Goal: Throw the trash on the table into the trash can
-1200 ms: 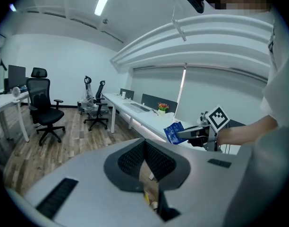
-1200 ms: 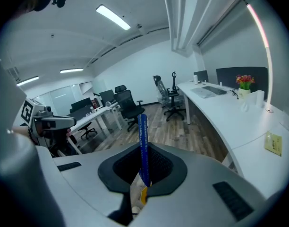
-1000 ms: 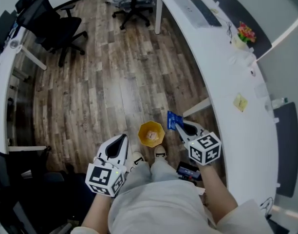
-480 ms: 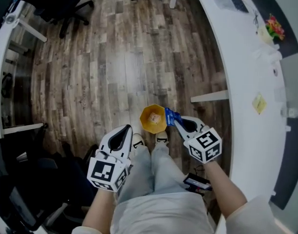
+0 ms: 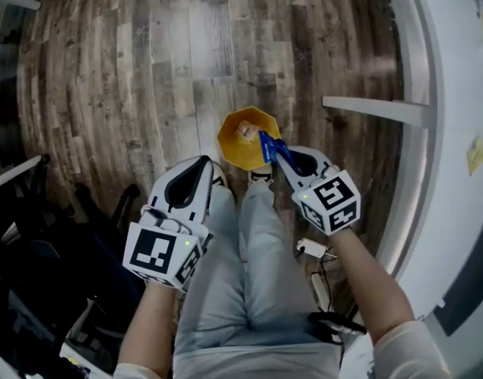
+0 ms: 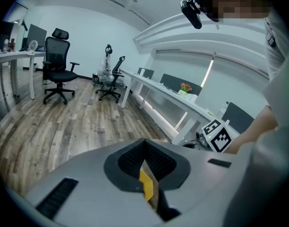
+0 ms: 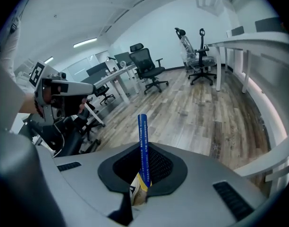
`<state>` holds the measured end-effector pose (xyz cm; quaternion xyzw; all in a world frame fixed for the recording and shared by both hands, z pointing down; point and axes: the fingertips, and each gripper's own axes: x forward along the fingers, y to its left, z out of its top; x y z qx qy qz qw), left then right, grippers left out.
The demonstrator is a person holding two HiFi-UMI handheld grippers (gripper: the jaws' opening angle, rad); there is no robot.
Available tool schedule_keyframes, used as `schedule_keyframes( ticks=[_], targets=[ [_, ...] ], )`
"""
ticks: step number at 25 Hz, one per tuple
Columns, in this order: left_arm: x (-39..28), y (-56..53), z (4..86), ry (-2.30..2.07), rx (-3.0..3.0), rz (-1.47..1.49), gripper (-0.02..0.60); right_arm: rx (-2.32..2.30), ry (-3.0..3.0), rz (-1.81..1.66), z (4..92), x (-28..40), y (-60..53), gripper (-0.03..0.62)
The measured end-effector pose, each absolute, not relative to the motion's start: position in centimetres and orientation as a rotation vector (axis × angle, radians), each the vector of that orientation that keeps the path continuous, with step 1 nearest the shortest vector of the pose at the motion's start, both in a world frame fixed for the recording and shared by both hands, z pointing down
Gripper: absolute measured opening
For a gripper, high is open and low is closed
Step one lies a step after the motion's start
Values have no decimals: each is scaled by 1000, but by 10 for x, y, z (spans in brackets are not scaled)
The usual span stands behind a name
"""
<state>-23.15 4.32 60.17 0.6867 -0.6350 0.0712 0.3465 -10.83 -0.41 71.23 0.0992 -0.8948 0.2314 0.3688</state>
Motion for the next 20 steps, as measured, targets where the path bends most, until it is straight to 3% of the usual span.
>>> schedule_keyframes(
  ticks=[14, 15, 17, 20],
  targets=[
    [-228, 58, 800, -1584, 1715, 232, 0, 325, -2095, 457, 964, -104, 7, 41],
    [-227, 61, 806, -1580, 1707, 231, 0, 326, -2066, 434, 975, -103, 7, 55],
    [-225, 67, 814, -1575, 1695, 230, 0, 313, -2010, 415, 992, -100, 11, 259],
    [-224, 73, 815, -1569, 1688, 229, 0, 300, -1979, 389, 1000, -98, 14, 285]
  ],
)
